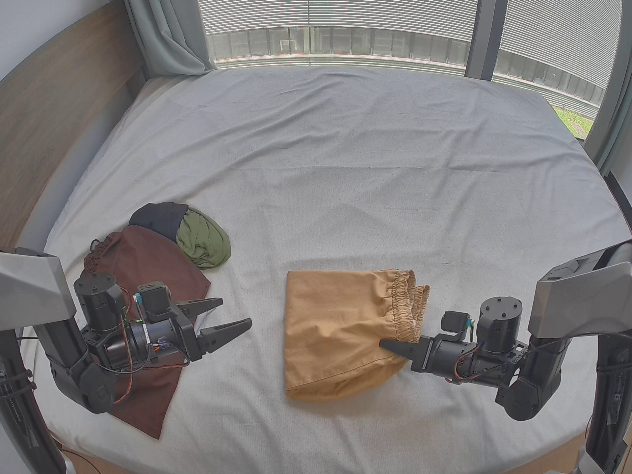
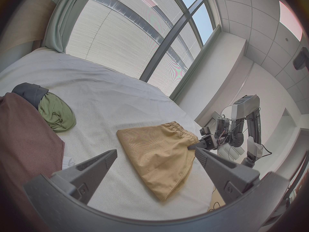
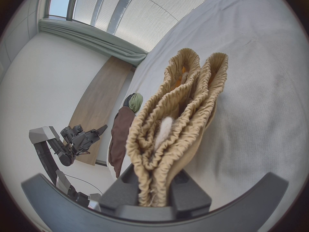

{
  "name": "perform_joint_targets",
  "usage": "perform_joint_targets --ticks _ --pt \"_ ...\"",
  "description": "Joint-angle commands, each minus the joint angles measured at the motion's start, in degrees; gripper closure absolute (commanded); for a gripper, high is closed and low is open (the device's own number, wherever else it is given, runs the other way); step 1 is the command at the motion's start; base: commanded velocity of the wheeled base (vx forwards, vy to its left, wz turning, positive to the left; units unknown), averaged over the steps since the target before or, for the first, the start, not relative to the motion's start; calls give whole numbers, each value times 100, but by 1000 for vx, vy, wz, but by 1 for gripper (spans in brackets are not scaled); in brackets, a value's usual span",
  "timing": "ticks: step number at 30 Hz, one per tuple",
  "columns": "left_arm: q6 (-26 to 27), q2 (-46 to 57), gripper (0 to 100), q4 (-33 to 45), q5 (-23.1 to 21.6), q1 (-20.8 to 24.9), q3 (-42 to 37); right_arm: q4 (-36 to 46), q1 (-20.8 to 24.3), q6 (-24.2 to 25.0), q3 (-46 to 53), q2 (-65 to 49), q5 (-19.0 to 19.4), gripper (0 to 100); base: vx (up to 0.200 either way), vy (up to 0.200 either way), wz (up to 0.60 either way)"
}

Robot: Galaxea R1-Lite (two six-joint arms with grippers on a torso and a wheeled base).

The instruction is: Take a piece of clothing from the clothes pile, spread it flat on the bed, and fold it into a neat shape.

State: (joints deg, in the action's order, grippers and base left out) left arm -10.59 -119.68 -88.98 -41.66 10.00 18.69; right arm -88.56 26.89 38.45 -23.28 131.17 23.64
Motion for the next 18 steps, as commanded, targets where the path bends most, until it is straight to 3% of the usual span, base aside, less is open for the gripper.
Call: perform_joint_targets --ticks 1,18 --pt "-4 -3 0 -5 0 -6 -6 -3 27 -4 -27 -188 18 100 0 0 0" --pt "-4 23 0 -5 0 -15 3 6 273 13 8 -672 9 100 0 0 0"
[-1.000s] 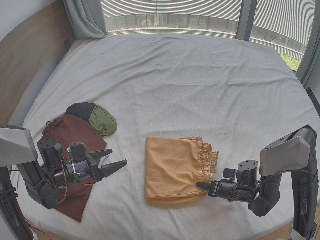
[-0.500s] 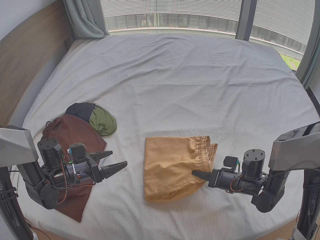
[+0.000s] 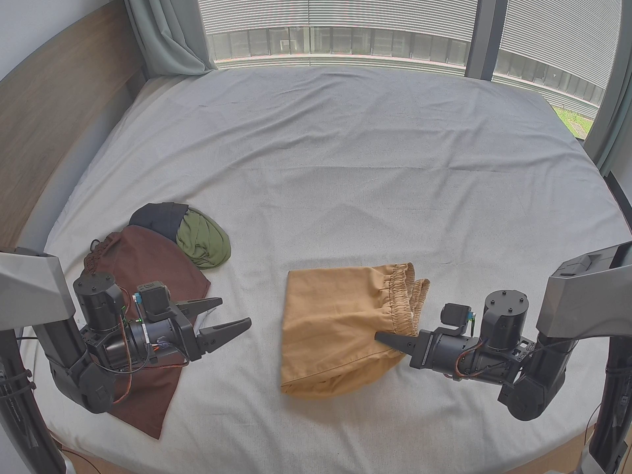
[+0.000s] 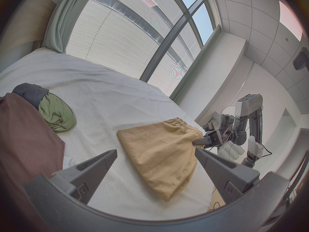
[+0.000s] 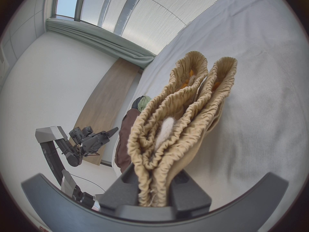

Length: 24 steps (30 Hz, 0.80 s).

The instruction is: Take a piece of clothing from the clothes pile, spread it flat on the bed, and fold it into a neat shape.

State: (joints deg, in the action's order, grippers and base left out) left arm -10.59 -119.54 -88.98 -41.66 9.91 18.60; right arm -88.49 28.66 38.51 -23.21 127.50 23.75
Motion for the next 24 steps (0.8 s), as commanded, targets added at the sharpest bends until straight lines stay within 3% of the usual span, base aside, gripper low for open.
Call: perform_joint_targets --ticks 1,12,24 --pt "-4 10 0 -5 0 -7 12 -1 96 7 1 -314 -2 100 0 0 0" --pt "-4 54 0 -5 0 -16 12 -1 96 139 -184 -586 25 100 0 0 0" --pt "-13 71 0 -5 0 -16 12 16 8 297 -579 -902 376 100 0 0 0"
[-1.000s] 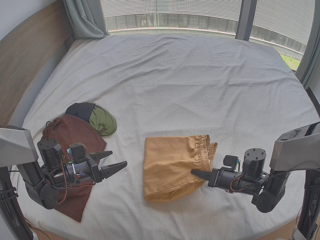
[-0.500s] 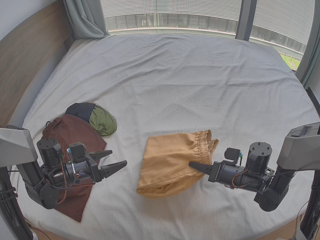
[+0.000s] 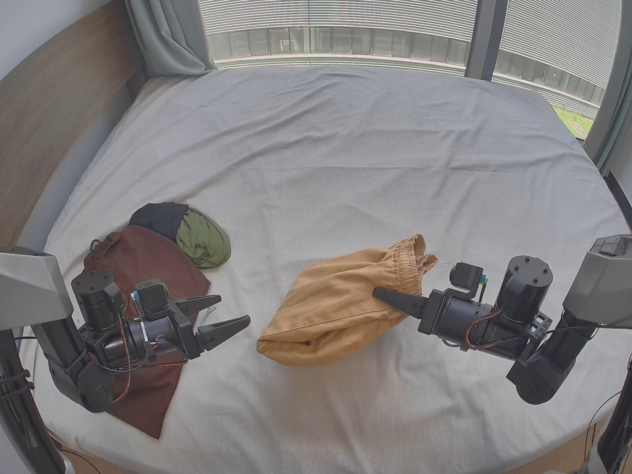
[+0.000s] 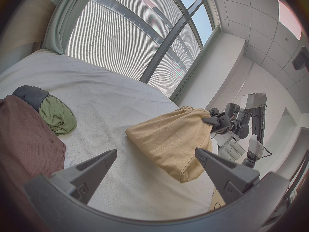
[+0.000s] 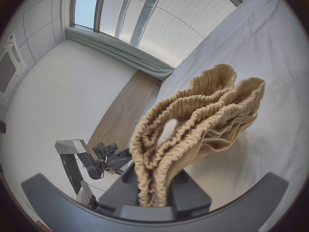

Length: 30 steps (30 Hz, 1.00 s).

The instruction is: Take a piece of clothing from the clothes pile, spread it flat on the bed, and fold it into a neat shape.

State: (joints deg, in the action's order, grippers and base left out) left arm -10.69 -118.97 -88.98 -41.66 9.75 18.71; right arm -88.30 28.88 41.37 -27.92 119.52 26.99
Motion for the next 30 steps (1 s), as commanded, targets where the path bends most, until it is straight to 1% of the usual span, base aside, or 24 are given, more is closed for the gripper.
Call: perform_joint_targets --ticks 1,10,19,22,28,30 --pt "-3 23 0 -5 0 0 10 -3 -23 11 -144 -104 96 100 0 0 0" --pt "-12 93 0 -5 0 0 10 5 -269 11 -592 -86 474 100 0 0 0" --pt "-12 84 0 -5 0 0 10 58 -427 29 -1383 72 491 100 0 0 0" --pt "-12 84 0 -5 0 0 27 14 -506 20 -1761 379 500 100 0 0 0" --pt "-12 84 0 -5 0 0 27 58 -699 29 -2807 1012 676 100 0 0 0" --pt "-12 84 0 -5 0 0 18 76 -717 37 -3115 1197 676 100 0 0 0"
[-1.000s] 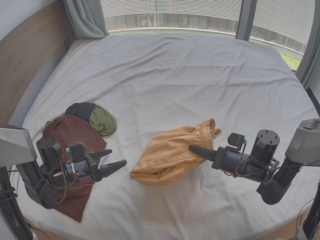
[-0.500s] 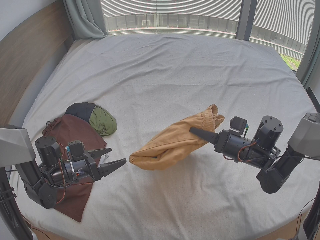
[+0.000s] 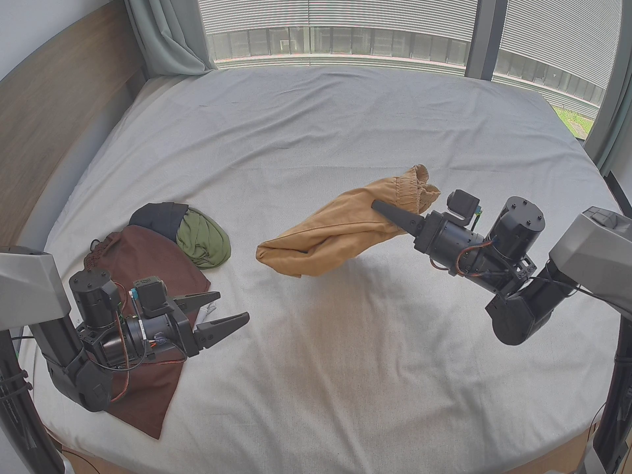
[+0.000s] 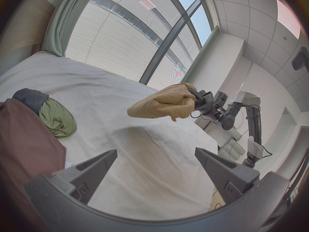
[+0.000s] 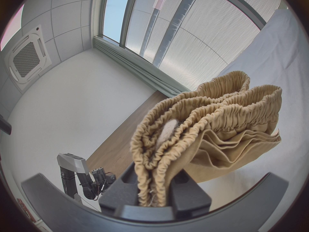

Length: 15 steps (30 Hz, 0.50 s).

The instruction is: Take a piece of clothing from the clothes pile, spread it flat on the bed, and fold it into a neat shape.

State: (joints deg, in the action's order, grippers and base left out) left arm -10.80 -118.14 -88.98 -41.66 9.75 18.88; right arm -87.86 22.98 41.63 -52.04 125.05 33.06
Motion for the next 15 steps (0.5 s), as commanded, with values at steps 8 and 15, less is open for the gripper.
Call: perform_joint_targets --ticks 8,15 --pt "-10 -7 0 -5 0 0 1 550 -145 21 -1599 1144 69 100 0 0 0" --pt "-10 -16 0 -5 0 0 1 621 -241 12 -1774 1461 157 100 0 0 0"
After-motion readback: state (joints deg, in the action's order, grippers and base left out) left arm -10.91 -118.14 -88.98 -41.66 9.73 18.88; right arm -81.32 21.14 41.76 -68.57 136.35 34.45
